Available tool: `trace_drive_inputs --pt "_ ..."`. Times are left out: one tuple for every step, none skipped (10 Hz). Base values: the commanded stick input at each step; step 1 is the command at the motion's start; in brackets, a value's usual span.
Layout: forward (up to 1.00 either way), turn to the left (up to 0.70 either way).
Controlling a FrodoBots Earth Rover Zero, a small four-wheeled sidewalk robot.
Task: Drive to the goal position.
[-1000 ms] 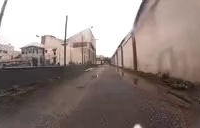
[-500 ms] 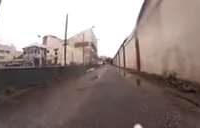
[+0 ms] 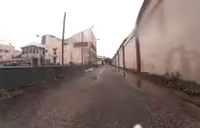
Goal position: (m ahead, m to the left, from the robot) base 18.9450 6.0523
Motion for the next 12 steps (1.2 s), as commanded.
trace_drive_inputs --pt "0.5 -0.41" --pt "0.5 -0.41" --pt "0.5 -0.39" --pt "0.5 -0.33" --pt "0.5 -0.03" --pt "0.5 0.09" --pt "0.5 0.09" --pt "0.5 0.09" --pt "0.5 0.09" --pt "0.5 0.09" --pt "0.5 0.09" --pt "0.5 0.09"
